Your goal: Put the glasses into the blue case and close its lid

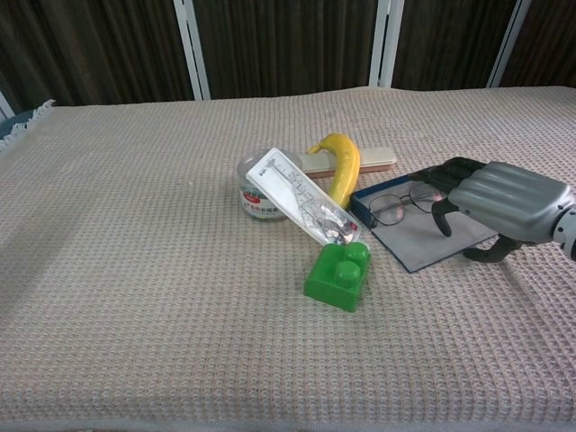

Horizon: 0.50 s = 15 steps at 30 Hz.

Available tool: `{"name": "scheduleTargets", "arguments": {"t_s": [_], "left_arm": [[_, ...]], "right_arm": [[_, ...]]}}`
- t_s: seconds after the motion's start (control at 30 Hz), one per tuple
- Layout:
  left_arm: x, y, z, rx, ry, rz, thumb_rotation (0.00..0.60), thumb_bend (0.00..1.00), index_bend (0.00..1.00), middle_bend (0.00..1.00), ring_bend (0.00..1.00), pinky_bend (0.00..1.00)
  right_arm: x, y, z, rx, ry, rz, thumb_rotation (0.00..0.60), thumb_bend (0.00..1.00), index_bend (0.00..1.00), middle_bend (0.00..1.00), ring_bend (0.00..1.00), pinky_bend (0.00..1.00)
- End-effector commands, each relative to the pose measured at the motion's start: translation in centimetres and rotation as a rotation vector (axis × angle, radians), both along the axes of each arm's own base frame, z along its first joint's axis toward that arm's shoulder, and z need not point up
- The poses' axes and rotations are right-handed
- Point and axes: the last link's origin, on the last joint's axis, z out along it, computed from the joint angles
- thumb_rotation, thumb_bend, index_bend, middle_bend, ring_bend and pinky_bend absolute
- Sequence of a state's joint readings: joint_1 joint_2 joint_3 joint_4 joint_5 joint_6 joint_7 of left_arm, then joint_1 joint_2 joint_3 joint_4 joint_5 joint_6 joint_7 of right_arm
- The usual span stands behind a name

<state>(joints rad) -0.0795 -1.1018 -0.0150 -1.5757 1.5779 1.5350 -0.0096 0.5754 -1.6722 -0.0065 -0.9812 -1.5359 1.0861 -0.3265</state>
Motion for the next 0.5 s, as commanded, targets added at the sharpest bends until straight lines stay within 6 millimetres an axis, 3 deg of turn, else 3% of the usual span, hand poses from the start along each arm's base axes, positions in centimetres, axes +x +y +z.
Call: {"name": "scheduleTargets", "arguments": {"t_s": [0.03, 0.2, 0.5], "left_arm": [[0.0, 0.0, 0.0, 0.001, 0.0, 0.0, 0.6, 0.42, 0.0, 0.0, 0.0, 0.0], [0.0, -0.1, 0.1, 0.008, -0.004, 0.004, 0.6, 0.42, 0.0, 0.0, 0.0, 0.0], [0.0, -0.1, 0.2, 0.015, -0.008, 0.013, 0.6, 0.42, 0.0, 0.0, 0.0, 0.01]], "right_arm": [[0.1, 0.0, 0.0, -0.003, -0.006, -0.001, 0.6, 0.38, 0.64, 0.11, 0.0, 0.0], [0.3, -0.2, 0.2, -0.021, -0.02, 0.006, 0.6, 0.52, 0.65, 0.11, 0.0, 0.0], [2.1, -1.9, 0.4, -0.054, -0.039, 0.009, 0.6, 0.56, 0.66, 0.11, 0.0, 0.0]]}}
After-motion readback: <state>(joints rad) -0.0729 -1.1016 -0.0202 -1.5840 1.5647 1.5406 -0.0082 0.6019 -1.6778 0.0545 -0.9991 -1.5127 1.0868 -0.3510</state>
